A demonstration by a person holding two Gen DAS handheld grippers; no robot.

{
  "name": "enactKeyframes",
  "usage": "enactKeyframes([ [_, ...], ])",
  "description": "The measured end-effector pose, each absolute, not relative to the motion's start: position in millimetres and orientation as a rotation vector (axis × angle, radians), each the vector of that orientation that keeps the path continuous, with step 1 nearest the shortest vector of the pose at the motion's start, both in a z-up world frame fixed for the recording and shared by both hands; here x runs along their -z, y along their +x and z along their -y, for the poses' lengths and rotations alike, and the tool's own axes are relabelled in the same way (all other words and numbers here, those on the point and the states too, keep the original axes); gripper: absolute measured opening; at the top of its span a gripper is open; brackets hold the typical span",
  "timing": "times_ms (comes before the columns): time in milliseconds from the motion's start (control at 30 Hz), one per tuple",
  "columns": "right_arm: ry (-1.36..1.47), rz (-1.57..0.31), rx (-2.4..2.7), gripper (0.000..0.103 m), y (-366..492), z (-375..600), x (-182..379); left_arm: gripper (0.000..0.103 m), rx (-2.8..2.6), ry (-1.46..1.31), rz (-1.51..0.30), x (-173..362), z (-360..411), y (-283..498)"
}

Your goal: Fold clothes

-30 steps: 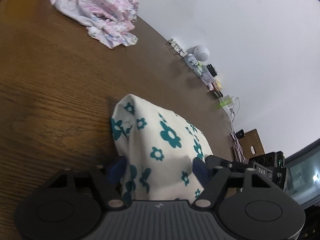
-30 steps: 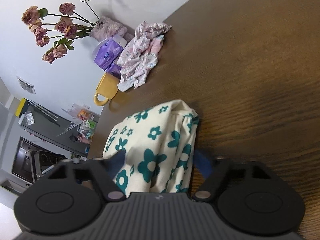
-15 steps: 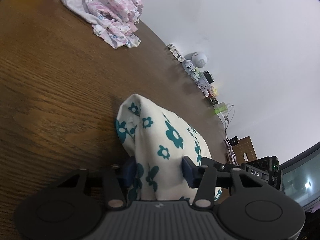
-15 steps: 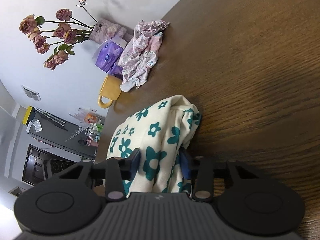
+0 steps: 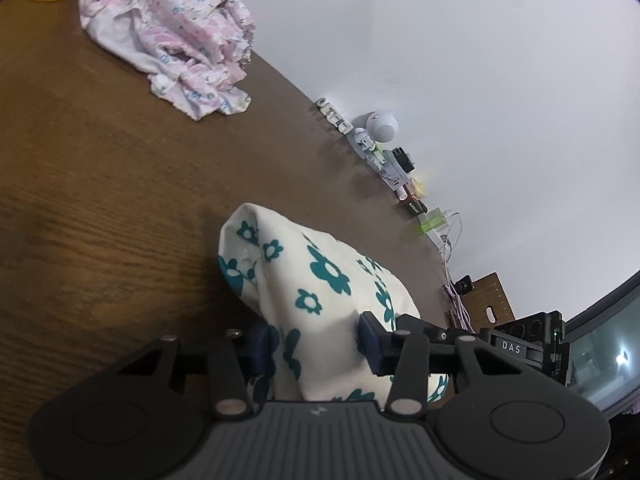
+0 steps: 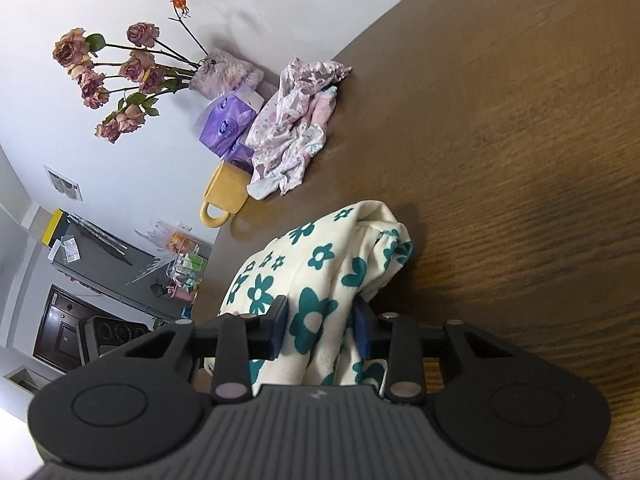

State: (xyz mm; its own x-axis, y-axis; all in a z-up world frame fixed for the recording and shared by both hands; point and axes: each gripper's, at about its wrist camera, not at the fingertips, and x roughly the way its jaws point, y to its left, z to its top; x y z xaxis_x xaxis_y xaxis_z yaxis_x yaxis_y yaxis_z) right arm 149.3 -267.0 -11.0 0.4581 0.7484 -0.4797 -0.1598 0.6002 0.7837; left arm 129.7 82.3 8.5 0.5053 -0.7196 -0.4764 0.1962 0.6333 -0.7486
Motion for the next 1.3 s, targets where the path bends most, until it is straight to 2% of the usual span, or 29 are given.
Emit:
enactKeyframes([
  [400,0.707,-0.871,-0.625,0.032,159.2,278.3,-12.7,0.042,0.629,-0.634,-0.801,-39.3,-65.7,146.0],
  [700,0.652,-0.786,-0.614,0.032,184.1,291.0,-55.7,0.041,0.643,-0.577,-0.702,-82.1,-45.0,180.8],
  [1300,0.588,-0.587,-0.563,0.032,322.5,317.9,-150.2,0.041,0.592,-0.580,-0.543,-167.4,3.1,331.6],
])
